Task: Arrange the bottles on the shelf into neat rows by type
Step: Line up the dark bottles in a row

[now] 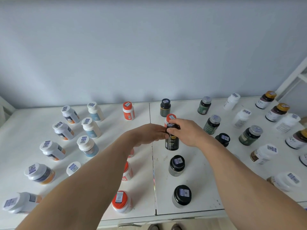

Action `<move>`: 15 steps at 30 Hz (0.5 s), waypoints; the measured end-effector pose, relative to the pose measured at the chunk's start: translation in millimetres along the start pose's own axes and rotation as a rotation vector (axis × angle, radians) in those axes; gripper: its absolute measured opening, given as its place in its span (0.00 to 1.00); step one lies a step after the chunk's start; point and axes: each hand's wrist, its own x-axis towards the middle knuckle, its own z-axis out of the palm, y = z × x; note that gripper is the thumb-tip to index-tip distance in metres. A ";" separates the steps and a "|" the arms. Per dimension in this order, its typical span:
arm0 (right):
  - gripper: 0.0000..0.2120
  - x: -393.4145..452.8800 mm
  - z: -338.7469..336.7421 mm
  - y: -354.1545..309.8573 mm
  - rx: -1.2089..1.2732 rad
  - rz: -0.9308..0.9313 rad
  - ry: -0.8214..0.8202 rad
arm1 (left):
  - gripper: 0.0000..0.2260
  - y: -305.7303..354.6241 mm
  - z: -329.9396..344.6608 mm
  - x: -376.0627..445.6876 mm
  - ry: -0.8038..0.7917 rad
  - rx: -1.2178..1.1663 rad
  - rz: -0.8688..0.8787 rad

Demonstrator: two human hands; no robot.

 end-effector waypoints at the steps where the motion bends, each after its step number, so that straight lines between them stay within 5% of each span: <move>1: 0.16 0.4 0.1 0.2 0.005 0.001 -0.001 | 0.17 0.0 -0.2 -0.4 -0.002 -0.006 -0.001; 15: 0.22 2.1 10.5 18.7 0.094 0.027 -0.028 | 0.22 -5.2 6.2 8.5 0.140 0.310 0.018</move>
